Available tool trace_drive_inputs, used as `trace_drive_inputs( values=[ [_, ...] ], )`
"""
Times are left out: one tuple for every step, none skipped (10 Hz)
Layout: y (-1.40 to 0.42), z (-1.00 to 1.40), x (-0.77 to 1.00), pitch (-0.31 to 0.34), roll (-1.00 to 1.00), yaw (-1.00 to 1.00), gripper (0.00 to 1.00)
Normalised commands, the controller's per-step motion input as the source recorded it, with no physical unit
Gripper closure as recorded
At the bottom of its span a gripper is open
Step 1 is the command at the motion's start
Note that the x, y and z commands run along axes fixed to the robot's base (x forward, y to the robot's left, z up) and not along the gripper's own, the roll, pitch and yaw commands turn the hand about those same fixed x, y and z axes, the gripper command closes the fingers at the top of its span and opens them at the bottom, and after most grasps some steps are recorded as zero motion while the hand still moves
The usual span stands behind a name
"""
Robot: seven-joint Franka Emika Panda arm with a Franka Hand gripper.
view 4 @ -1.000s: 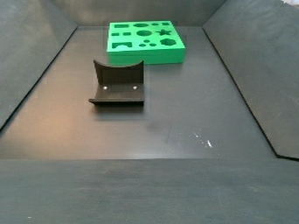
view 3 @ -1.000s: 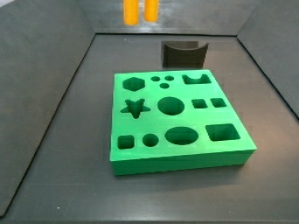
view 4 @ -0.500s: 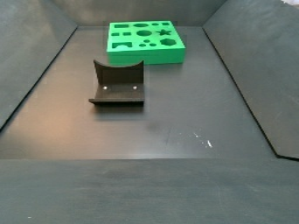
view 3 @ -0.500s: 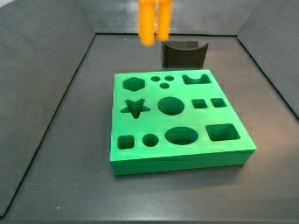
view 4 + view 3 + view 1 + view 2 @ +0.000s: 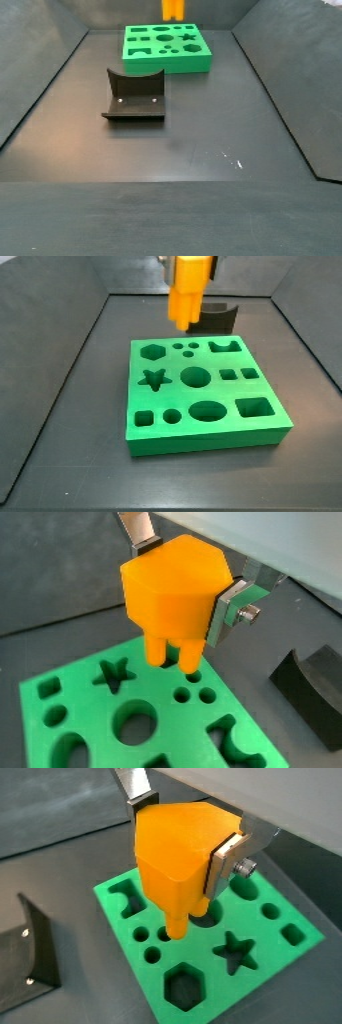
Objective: Insert the 3 prong object.
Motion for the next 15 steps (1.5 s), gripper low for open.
trace_drive_inputs(
  values=[
    [0.2,-0.45,0.21,0.0,0.13,0.53,1.0],
    [0.18,-0.37,0.11,0.0,0.01,0.23,1.0],
    [0.2,-0.31,0.0,0.0,0.0,0.09,1.0],
    [0.17,-0.29,0.0,-0.013,0.0,0.25,1.0],
    [0.09,-0.24,0.0,-0.003,0.0,0.31,1.0],
    [0.05,-0.23,0.0,0.0,0.0,0.26,1.0],
    [0.05,-0.24,0.0,0.0,0.0,0.26,1.0],
    [0.02,-0.23,0.0,0.0,0.0,0.25,1.0],
    [0.01,-0.28,0.07,0.0,0.0,0.19,1.0],
    [0.06,-0.32,0.17,0.016,0.0,0.05,1.0],
    [0.08,-0.36,0.25,0.036,0.1,0.26,1.0],
    [0.1,-0.27,0.15,0.011,0.05,0.31,1.0],
    [0.08,-0.2,0.09,0.026,0.01,0.17,1.0],
    [0.08,-0.17,0.11,0.049,0.02,0.08,1.0],
    [0.04,-0.19,0.18,0.054,0.01,0.0,1.0]
  ],
)
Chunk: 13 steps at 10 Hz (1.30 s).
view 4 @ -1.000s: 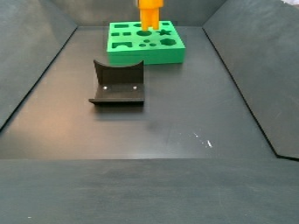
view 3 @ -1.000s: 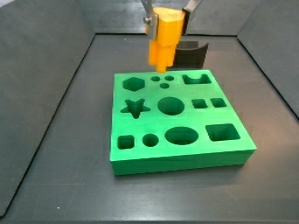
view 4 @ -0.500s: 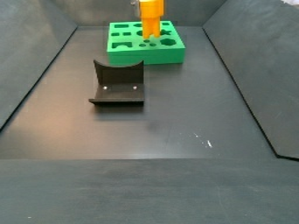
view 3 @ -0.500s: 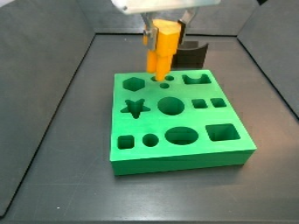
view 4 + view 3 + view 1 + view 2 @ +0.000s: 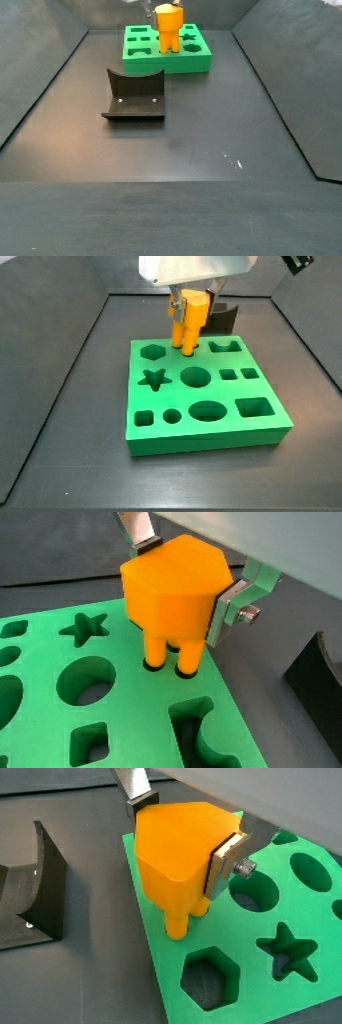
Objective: Insert the 3 prong object.
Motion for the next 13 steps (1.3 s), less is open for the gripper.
trace_drive_inputs(
  values=[
    [0.0,-0.24,0.3,0.044,0.0,-0.04,1.0],
    [-0.02,-0.25,0.27,0.0,-0.05,-0.2,1.0],
    [-0.05,-0.26,0.19,0.0,-0.06,-0.19,1.0],
    [0.0,-0.3,0.0,0.0,-0.01,-0.03,1.0],
    [0.0,-0.33,0.0,-0.026,-0.01,-0.09,1.0],
    [0.0,-0.28,-0.08,-0.041,-0.01,-0.16,1.0],
    [0.0,-0.29,-0.02,-0.066,0.0,-0.15,1.0],
    [0.0,-0.27,-0.02,-0.057,0.0,-0.14,1.0],
    [0.0,-0.27,-0.02,-0.066,0.01,-0.1,1.0],
    [0.0,-0.35,0.0,-0.079,0.07,-0.06,1.0],
    [0.0,-0.49,0.0,-0.141,0.08,-0.06,1.0],
    [-0.01,-0.45,-0.16,-0.266,0.11,-0.08,1.0],
    [-0.01,-0.38,-0.16,-0.253,0.13,-0.05,1.0]
  ],
)
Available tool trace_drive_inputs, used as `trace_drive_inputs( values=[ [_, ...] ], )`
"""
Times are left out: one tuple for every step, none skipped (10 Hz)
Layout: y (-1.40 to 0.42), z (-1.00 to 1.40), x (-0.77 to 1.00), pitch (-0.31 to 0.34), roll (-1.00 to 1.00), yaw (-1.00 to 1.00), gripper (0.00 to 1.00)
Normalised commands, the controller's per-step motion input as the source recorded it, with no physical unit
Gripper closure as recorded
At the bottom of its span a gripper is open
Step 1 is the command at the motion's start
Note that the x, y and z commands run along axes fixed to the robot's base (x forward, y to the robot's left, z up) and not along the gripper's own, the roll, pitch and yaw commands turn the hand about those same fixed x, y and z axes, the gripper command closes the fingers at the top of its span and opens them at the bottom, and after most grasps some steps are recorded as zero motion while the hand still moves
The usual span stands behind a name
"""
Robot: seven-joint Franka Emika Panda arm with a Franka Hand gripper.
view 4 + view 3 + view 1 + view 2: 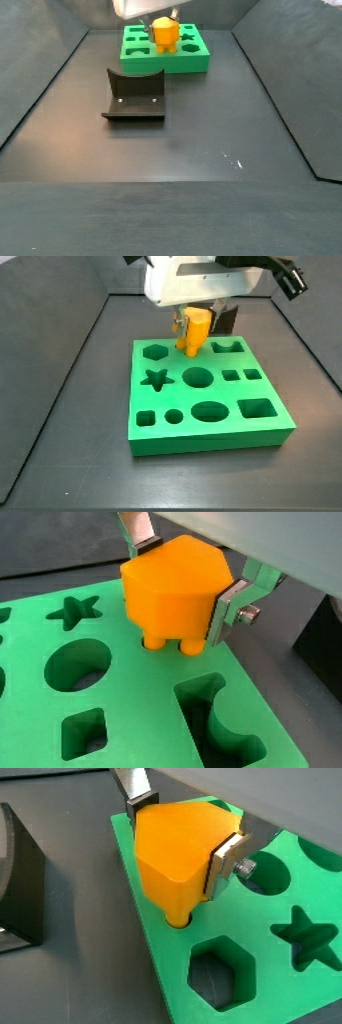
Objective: Insert the 3 prong object.
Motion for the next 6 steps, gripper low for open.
trace_drive_inputs(
  values=[
    [0.0,-0.35,-0.14,-0.219,0.12,-0.06,1.0],
    [0.0,-0.31,-0.17,-0.224,0.14,-0.01,1.0],
    [-0.04,-0.32,-0.14,-0.241,0.15,0.0,1.0],
    [-0.07,-0.25,-0.1,-0.181,0.16,0.0,1.0],
    [0.0,-0.02,-0.01,-0.054,0.0,0.0,1.0],
    [0.0,0.0,0.0,0.0,0.0,0.0,1.0]
  ],
)
